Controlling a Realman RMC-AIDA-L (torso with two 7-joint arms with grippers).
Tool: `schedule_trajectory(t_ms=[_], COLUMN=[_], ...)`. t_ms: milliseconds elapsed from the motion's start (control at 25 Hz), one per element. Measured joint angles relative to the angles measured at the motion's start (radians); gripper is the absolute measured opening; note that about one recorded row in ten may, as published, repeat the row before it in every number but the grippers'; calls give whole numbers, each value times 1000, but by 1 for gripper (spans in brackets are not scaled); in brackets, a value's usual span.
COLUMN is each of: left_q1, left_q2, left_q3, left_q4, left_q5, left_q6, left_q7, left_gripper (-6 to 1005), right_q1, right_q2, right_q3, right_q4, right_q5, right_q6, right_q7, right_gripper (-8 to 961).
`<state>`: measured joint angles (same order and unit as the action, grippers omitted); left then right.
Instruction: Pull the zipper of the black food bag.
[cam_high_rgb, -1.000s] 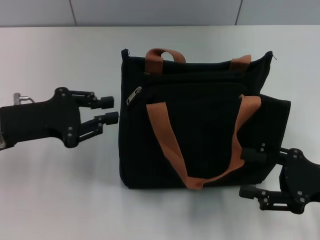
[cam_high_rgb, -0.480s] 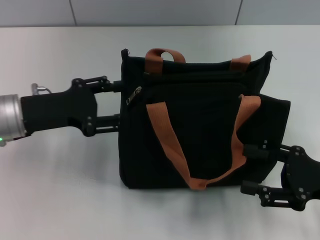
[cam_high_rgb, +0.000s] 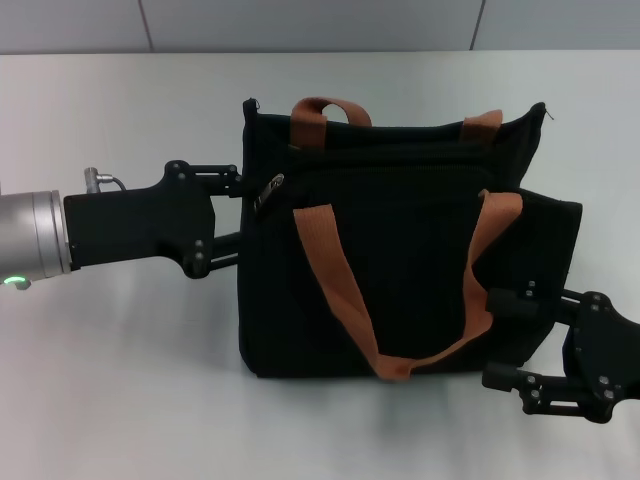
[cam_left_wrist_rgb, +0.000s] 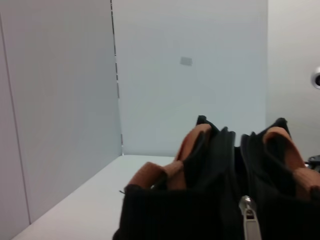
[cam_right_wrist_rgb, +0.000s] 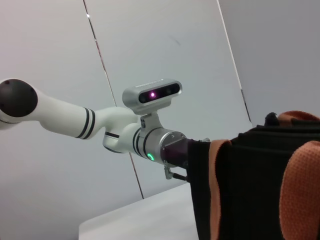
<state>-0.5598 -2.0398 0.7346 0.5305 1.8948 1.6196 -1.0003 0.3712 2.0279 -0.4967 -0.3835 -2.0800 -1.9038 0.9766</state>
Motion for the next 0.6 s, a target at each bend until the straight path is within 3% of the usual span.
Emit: schedule_trajectory(t_ms=[240,440,560,600], left_q1=[-1,2,6,7], left_q2=[-1,0,-5,-7], left_q3=[-1,-4,-13,-15], left_q4=[0,6,22,25], left_q5=[-4,-6,-8,-9], left_q6=[-10,-6,-1,2], left_q7=[-8,-10,-10,-10], left_gripper=[411,238,29,28], right_q1=[-4,-28,-30,-24], right_q2=[0,-6,-10,-10], right_q3=[32,160,249,289], right_q4=[0,-3,-3,-1], right_q5=[0,0,0,0], right_q6=[-33,-112,-178,-200], right_q7=[1,12,59,94], right_gripper=[810,810,810,810])
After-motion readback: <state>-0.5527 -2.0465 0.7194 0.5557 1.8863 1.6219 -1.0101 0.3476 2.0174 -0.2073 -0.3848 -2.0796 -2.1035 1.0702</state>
